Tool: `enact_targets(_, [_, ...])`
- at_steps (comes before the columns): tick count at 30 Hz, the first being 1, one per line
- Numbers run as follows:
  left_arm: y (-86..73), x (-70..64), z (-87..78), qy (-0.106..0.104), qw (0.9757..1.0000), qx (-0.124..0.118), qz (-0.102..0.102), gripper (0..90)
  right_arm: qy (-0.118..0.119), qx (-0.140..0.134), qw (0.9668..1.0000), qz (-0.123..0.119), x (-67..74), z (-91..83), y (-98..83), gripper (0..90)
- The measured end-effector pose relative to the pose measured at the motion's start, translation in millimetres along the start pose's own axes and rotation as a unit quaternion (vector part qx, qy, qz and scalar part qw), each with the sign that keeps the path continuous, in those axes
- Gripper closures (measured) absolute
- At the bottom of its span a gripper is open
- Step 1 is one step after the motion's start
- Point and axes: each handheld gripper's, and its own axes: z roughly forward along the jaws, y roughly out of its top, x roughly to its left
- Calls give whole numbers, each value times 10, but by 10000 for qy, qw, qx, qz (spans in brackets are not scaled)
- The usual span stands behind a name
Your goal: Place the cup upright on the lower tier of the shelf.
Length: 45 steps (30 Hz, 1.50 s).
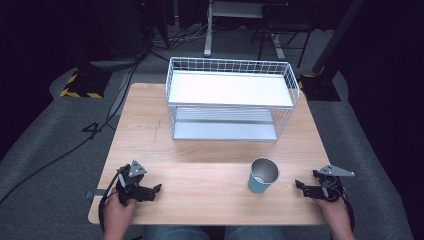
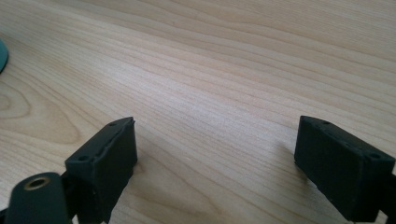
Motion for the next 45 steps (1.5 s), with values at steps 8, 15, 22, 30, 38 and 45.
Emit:
enact_targets(8, [0,0,0,0,10000,-1,1,1,146,-89,9998,35,40,-62,34,139])
enact_targets(15, [0,0,0,1,10000,-1,3,1,423,-236,9982,-356,275,-172,96,139])
enact_targets(22, [0,0,0,1,10000,0,3,1,711,-341,9948,-641,524,-227,150,139])
enact_targets(30, [0,1,0,0,10000,-1,4,1,1028,-407,9910,-761,776,-246,177,136])
enact_targets(38, [4,-1,3,15,10000,-4,-4,1,1311,-455,9865,-871,1009,-173,236,131])
enact_targets(45, [7,-3,3,25,10000,8,-12,1,1394,-605,9846,-863,1132,-100,293,117])
